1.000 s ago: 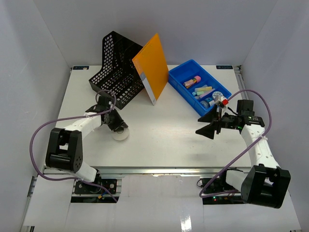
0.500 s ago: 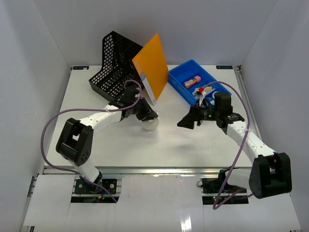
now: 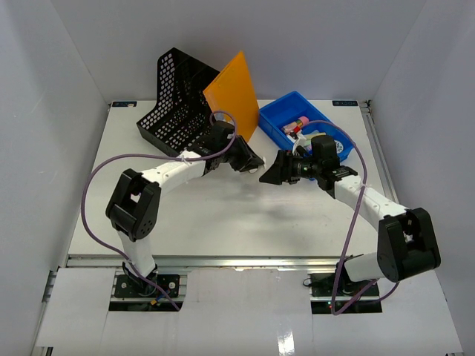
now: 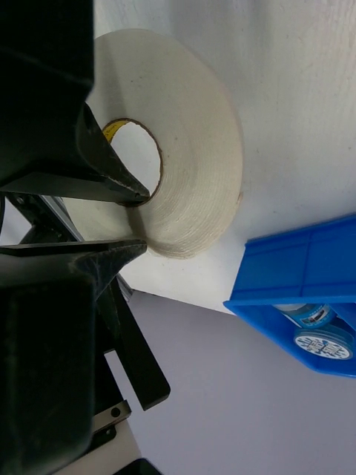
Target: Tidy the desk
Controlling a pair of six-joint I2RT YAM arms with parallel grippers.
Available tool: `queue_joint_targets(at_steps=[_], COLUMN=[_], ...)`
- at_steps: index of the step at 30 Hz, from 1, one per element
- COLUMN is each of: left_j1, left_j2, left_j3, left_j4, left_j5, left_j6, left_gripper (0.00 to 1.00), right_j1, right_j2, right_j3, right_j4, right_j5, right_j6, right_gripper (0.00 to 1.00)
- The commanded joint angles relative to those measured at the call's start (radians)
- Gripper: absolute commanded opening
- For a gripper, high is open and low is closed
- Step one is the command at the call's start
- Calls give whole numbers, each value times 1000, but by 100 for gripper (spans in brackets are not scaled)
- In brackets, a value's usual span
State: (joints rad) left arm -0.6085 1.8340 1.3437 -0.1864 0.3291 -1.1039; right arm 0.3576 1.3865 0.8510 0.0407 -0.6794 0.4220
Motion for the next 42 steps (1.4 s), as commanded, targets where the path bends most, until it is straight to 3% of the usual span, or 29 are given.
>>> queue_joint_targets(at_steps=[1, 8, 13, 17, 19, 22, 24, 27, 30, 35, 42], left_j1=[-12, -19, -19, -19, -19, -19, -17, -12, 1, 19, 30], left_j2=[-5, -6, -26, -43, -68, -136, -193, -309, -426, -611, -769], left_j3=[51, 59, 52, 89, 88, 43, -38, -154, -267, -440, -611], left_j4=[28, 37, 9, -82, -136, -179, -197, -193, -185, -193, -199], left_j5=[11, 25, -1, -80, -153, -243, -308, -388, -438, -484, -457], left_j6=[-33, -42, -6, 107, 164, 270, 325, 390, 457, 455, 390], left_gripper=[5, 5, 6, 8, 11, 26, 47, 72, 88, 96, 96], right_j1=[3, 4, 4, 3, 3, 6, 19, 61, 123, 191, 222], right_j2=[28, 102, 79, 73, 95, 202, 290, 370, 407, 511, 552], right_j3=[74, 118, 99, 113, 158, 276, 355, 396, 417, 506, 536], right_j4=[44, 62, 67, -18, -110, -348, -493, -563, -547, -550, -529], right_j5=[117, 158, 164, 106, 33, -20, -1, 76, 167, 296, 385], right_j6=[18, 33, -60, -297, -514, -757, -926, -1062, -1139, -1163, -1181], right_gripper=[78, 68, 68, 72, 76, 79, 79, 83, 89, 95, 96])
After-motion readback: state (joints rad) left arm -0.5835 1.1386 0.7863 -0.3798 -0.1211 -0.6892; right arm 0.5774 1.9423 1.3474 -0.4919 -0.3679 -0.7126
